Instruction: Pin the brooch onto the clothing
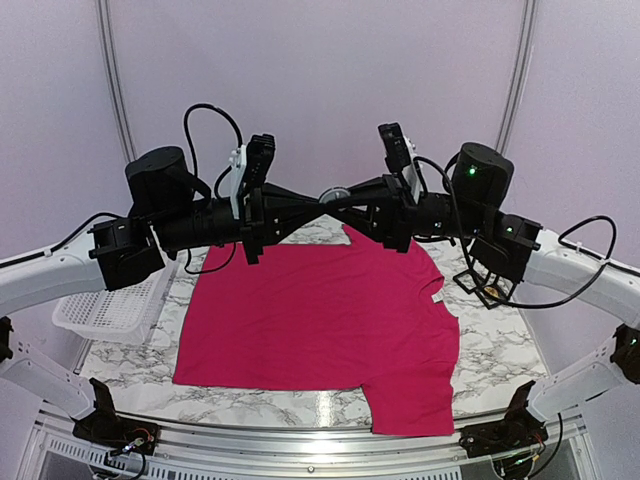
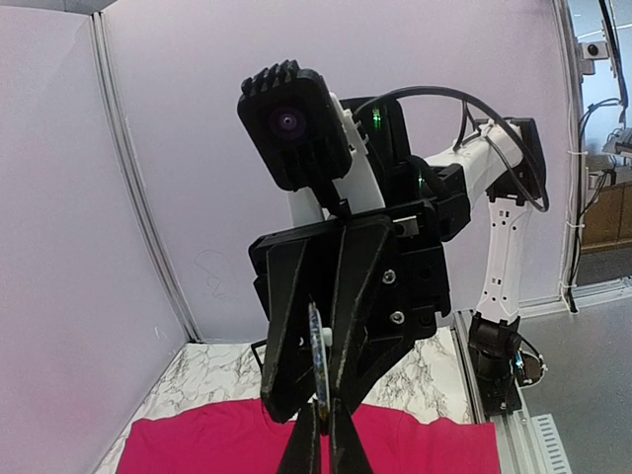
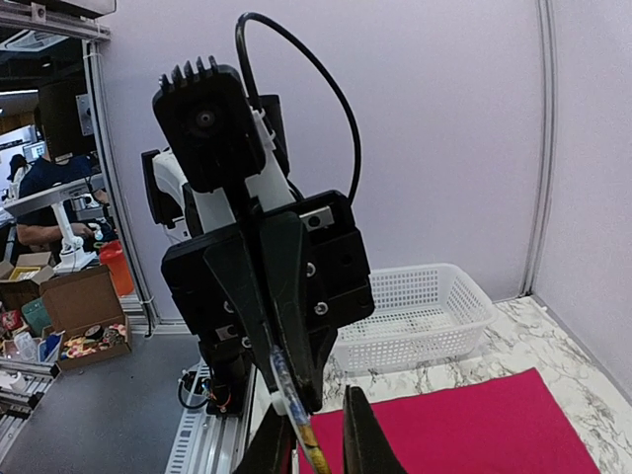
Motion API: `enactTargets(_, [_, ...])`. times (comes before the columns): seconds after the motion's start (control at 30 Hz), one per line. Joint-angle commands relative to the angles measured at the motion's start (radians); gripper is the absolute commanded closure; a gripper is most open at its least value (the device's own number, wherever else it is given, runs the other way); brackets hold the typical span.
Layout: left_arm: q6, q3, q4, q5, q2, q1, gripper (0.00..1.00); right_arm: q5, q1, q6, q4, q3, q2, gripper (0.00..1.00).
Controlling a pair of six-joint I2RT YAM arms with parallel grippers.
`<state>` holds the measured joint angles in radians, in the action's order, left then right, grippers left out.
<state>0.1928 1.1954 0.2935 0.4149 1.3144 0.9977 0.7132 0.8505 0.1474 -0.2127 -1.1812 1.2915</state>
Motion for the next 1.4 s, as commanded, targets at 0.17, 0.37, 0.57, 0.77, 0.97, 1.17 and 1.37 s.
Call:
enactTargets(0.17, [0.012, 0.009, -0.011, -0.026, -0.008, 0.036, 1.0, 0.007, 0.012, -0.108, 0.136, -0.022, -0.029, 0.6])
enactTargets(0.37, [0.002, 0.009, -0.021, -0.026, -0.012, 0.03, 1.0, 0.006, 0.013, -0.21, 0.278, -0.029, -0.096, 0.39])
enactTargets(0.57, [0.0, 0.006, -0.031, -0.019, -0.019, 0.03, 1.0, -0.104, 0.012, -0.214, 0.286, -0.015, -0.149, 0.45])
enactTargets(0.77, [0.014, 0.001, -0.032, -0.002, -0.03, 0.03, 1.0, -0.142, 0.011, -0.199, 0.248, -0.003, -0.159, 0.7])
enactTargets(0.97, [0.008, 0.002, -0.037, 0.003, -0.026, 0.03, 1.0, -0.119, 0.011, -0.2, 0.246, -0.022, -0.148, 0.82])
enactTargets(1.17, [0.005, 0.009, -0.037, 0.01, -0.022, 0.03, 1.0, -0.11, 0.012, -0.193, 0.253, -0.029, -0.131, 0.87])
enactTargets(1.37, [-0.008, 0.009, -0.039, 0.008, -0.017, 0.03, 1.0, -0.1, 0.011, -0.187, 0.246, -0.031, -0.124, 1.0])
